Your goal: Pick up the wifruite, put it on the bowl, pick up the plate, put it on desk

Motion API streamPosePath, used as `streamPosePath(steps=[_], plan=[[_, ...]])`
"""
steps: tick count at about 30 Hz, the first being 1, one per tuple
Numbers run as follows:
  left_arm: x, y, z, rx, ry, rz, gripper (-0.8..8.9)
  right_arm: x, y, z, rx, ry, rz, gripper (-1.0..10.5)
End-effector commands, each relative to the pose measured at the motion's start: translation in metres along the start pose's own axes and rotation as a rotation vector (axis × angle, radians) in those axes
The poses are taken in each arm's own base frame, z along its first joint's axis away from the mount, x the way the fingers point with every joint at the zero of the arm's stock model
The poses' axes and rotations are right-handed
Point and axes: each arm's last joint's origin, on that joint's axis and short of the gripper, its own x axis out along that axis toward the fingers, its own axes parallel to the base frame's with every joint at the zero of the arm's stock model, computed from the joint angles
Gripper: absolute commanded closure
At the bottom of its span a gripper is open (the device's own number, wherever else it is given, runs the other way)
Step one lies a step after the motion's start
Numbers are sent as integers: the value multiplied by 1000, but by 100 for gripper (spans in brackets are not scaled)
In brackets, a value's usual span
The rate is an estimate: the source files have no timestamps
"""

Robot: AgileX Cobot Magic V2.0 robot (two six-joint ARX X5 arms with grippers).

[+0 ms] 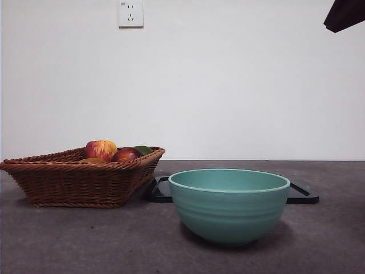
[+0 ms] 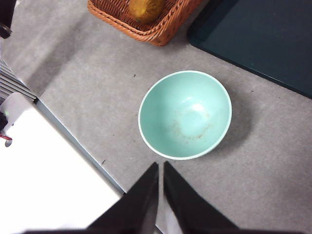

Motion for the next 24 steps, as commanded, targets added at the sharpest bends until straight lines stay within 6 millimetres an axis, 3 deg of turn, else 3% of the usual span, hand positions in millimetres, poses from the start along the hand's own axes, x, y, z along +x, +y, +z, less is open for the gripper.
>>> streamPosePath(steps=[1, 8, 24], plan=[[1, 0, -2, -16, -4, 5, 806, -2, 3, 4, -19, -16, 8, 940], [2, -1, -12, -41, 56, -2, 806, -2, 3, 4, -20, -16, 8, 940], [2, -2, -12, -82, 55, -4, 806, -2, 3, 4, -20, -16, 8, 940]])
